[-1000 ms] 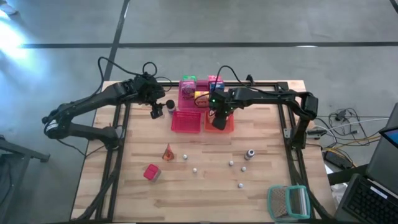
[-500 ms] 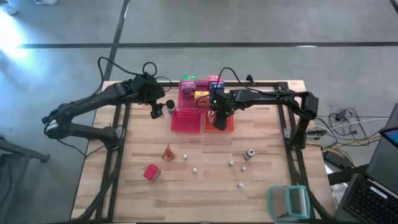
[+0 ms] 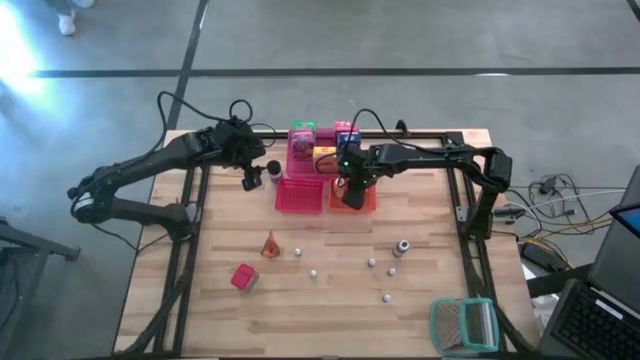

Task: Pick & Place Kitchen Items
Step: Put the small orange food coloring bottle into the orange bin

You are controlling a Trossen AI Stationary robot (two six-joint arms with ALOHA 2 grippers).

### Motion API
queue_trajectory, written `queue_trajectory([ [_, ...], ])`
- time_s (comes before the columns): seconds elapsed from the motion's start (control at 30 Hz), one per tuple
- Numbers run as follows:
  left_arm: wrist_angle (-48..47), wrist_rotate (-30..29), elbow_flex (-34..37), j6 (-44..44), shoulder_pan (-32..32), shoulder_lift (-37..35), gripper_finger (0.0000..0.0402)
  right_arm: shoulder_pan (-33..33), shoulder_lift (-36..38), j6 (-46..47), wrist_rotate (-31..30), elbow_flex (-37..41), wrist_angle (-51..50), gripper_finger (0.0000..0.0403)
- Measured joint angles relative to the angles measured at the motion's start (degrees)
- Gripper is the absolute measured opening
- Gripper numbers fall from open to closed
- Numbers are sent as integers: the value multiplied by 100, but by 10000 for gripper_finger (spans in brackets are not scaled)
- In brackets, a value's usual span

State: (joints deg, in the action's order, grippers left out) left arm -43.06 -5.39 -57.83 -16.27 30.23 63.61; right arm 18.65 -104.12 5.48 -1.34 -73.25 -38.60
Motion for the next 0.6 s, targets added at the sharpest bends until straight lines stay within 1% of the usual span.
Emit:
queue_trajectory([
  [0.2,0,0,-1,0,1,0,262,2,0,37,0,77,3,68],
  [0.6,0,0,-1,0,0,1,262,2,0,52,-15,105,109,124],
])
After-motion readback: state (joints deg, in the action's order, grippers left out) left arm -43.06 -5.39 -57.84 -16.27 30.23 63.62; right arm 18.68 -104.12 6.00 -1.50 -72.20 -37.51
